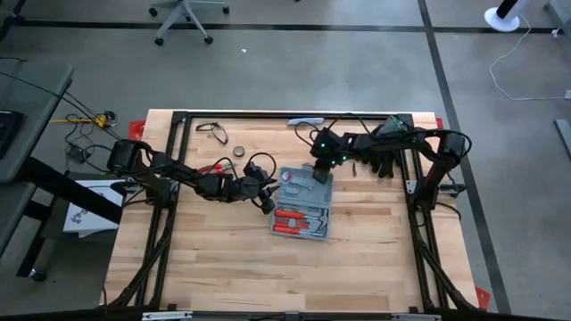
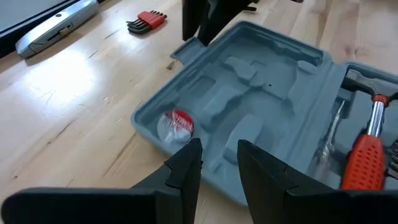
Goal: Prefit tool cases
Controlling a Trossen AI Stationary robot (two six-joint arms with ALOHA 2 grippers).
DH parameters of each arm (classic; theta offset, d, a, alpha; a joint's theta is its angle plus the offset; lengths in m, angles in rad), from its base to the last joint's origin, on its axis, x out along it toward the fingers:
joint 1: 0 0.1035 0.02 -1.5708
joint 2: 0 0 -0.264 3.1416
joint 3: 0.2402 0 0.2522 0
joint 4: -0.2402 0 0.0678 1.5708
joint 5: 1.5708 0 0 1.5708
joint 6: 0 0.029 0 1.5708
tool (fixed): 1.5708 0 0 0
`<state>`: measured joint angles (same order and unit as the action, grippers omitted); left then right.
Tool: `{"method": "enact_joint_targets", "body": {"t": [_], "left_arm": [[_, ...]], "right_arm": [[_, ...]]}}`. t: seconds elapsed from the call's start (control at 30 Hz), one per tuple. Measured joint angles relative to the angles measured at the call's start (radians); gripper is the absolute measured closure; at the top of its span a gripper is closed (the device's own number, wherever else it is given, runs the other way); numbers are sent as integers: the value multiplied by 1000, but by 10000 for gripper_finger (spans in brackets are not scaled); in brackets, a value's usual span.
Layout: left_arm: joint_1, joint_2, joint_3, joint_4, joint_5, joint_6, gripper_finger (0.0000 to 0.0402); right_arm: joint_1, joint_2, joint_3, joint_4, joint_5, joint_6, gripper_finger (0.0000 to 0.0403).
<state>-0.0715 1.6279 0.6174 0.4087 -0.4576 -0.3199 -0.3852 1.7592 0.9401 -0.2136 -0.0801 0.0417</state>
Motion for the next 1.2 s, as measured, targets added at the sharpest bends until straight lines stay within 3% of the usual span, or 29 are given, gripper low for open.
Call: {"method": "enact_joint_targets", "body": {"t": [0.2, 0.37, 0.8, 1.0, 1.2], "left_arm": [[-4, 0, 0, 0, 1, -16, 303], [-16, 0, 0, 0, 2, -17, 303], [-23, 0, 0, -1, 3, -17, 303], [-22, 0, 0, -1, -14, -17, 303], [-23, 0, 0, 0, -23, -17, 303]], "right_arm": [[8, 0, 0, 56, 1, 4, 292], [-19, -1, 0, 30, 83, -33, 292], [-230, -14, 1, -4, 110, -33, 292], [-286, -14, 1, -14, 204, -16, 293], [-303, 11, 1, -78, 185, -20, 343]]}}
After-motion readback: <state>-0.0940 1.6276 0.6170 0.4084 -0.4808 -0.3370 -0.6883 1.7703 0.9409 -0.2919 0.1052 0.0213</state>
